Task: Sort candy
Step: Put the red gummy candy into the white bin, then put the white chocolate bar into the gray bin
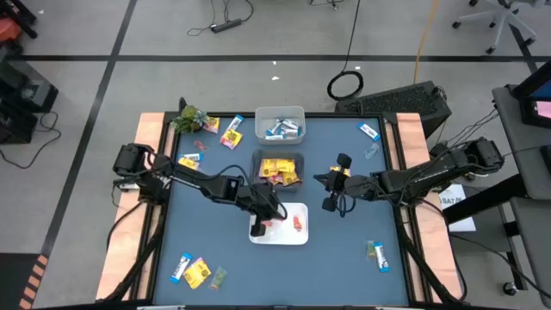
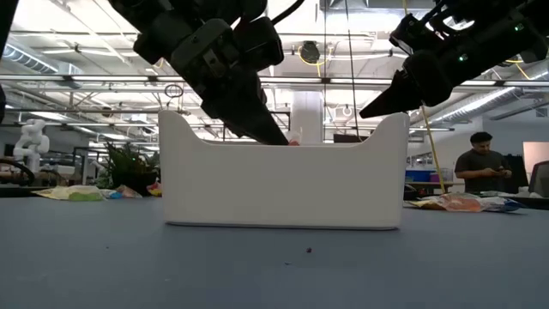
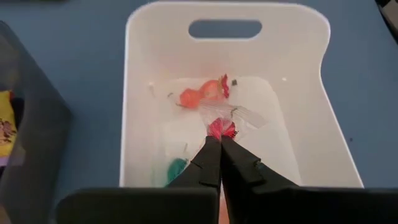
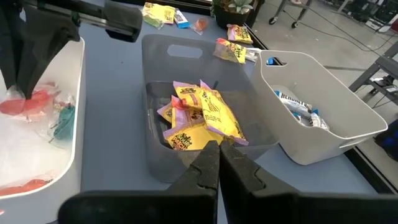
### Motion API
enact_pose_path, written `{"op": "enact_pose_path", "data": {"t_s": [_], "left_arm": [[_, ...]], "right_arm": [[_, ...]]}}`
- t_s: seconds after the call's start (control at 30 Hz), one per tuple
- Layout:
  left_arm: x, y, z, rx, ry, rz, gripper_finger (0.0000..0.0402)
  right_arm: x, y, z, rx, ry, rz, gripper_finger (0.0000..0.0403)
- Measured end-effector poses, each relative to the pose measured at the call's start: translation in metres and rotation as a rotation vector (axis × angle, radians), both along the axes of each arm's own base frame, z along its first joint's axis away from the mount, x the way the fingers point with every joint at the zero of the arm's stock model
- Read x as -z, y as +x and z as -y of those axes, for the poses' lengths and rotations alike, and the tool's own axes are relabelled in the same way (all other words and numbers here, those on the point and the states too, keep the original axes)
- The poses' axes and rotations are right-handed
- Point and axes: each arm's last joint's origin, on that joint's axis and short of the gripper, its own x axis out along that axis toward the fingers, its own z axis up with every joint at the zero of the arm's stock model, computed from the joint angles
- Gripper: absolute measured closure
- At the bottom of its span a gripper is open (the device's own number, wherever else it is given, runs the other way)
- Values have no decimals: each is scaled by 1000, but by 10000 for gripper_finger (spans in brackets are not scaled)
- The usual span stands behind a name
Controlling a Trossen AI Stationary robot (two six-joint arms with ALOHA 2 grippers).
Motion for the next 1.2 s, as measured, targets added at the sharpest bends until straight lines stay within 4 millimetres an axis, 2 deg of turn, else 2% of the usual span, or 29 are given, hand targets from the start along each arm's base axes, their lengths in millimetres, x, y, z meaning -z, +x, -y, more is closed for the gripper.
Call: {"op": "enact_pose_path", "data": {"t_s": [0.27, 0.37, 0.47, 0.57, 0.73, 0.87, 1.0, 1.2], "left_arm": [[1, -1, 2, 10, 8, -8, 311], [-5, -4, 1, 14, 4, -7, 281], [-23, -9, 3, 41, 11, -20, 268], [-50, -19, 8, 50, 39, -58, 270], [-85, -55, 25, 4, 82, -163, 292], [-95, -95, 36, -128, 38, -343, 316], [-91, -132, 55, -260, -13, -480, 338], [-63, -170, 92, -385, -112, -652, 366]], "right_arm": [[0, 0, 0, -6, -13, -6, 403], [0, 0, 0, -10, -21, -10, 403], [0, 0, 0, -12, -29, -12, 403], [0, 0, 2, -7, -34, -13, 403], [0, 1, 6, 1, -48, -20, 403], [0, 0, 7, 6, -52, -29, 403], [0, 1, 7, 4, -56, -30, 403], [0, 1, 7, 2, -60, -26, 403]]}}
